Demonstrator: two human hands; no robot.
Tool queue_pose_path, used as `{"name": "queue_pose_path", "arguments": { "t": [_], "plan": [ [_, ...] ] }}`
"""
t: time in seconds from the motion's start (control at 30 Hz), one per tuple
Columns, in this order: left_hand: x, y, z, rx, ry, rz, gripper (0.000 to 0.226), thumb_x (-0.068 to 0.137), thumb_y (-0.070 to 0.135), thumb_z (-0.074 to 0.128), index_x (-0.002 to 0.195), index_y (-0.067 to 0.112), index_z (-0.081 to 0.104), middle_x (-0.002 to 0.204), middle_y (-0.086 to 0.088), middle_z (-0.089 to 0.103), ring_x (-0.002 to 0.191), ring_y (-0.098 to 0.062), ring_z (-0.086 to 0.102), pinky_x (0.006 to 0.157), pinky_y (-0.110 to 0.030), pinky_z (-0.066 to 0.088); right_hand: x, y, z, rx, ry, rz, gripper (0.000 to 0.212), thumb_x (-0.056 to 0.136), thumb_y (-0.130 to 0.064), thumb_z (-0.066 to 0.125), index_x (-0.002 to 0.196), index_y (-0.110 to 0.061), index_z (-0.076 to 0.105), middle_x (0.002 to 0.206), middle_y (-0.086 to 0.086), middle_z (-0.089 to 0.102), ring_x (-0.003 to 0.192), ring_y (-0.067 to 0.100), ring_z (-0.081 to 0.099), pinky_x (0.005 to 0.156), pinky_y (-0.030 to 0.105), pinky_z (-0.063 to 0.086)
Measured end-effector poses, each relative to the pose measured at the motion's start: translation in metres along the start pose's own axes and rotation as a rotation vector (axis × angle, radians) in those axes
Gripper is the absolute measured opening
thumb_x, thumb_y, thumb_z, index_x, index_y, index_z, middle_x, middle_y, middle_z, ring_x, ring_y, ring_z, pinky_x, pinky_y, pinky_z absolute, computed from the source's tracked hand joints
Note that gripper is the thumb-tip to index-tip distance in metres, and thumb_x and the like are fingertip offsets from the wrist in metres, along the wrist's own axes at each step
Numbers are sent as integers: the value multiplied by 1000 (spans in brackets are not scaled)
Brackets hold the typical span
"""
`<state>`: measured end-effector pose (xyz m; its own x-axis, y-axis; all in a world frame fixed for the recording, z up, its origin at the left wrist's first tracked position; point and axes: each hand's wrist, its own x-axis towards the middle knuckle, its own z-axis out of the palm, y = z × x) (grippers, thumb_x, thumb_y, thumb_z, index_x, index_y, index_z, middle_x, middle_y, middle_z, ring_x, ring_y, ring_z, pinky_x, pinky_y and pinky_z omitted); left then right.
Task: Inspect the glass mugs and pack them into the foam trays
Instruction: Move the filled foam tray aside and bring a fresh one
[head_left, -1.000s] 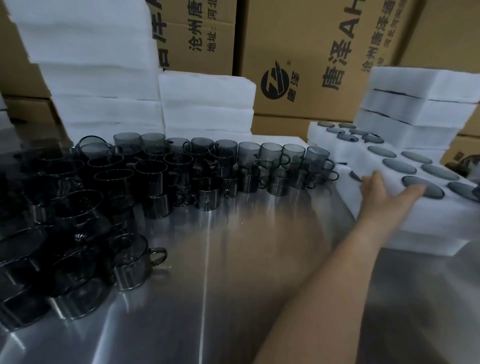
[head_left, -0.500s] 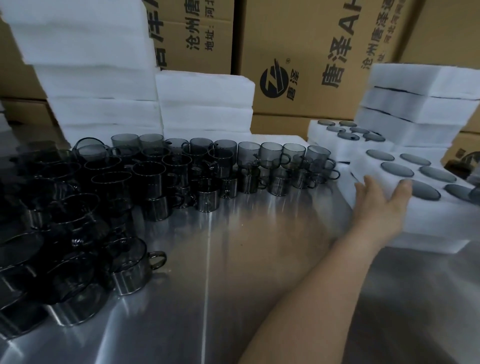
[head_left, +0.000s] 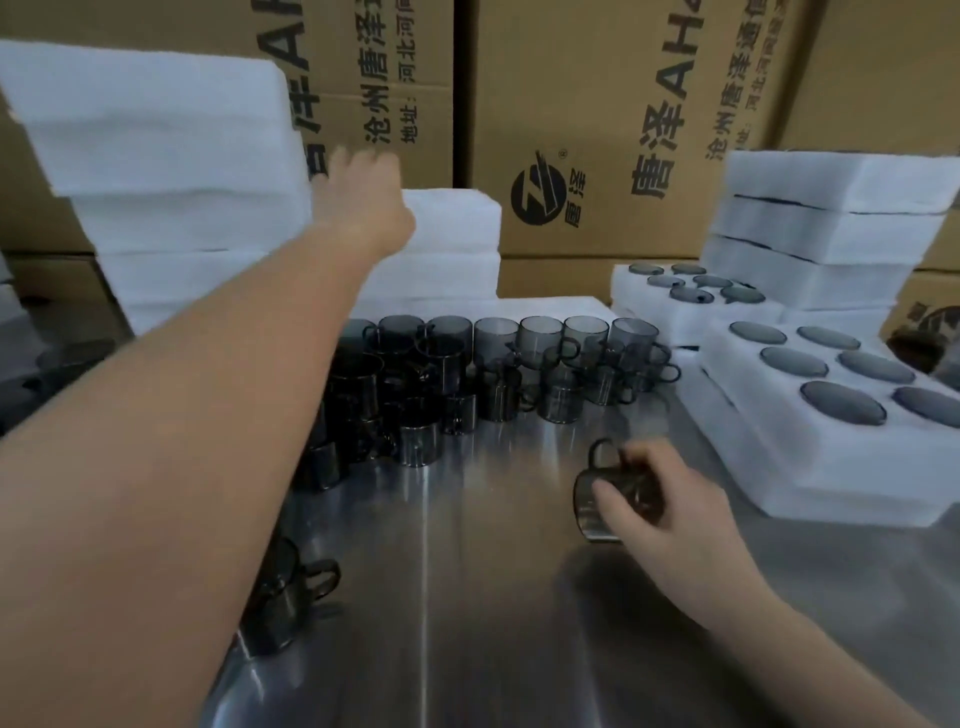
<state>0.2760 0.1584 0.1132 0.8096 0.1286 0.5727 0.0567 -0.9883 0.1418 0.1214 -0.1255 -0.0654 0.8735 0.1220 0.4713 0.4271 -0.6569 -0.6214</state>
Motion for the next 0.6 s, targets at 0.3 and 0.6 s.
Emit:
{"name": "queue_pose_path", "arguments": {
  "t": [0.3,0.6],
  "plan": [
    [15,-42,32,-52,-4,-2,37,96,2,48,133,3,49,131,-27,48,123,-44,41,100,-55,41,1,16,4,91,-17,-5,20,81,-46,62,89,-30,55,85,-17,63,76,3,60,64,14,44],
    [-42,25,-31,-249,423,107,42,92,-3,47,130,9,58,115,-20,60,121,-38,42,89,-49,42,6,1,-10,402,272,54,8,86,-29,66,88,-26,59,76,-16,63,71,3,57,72,26,50]
  ]
}}
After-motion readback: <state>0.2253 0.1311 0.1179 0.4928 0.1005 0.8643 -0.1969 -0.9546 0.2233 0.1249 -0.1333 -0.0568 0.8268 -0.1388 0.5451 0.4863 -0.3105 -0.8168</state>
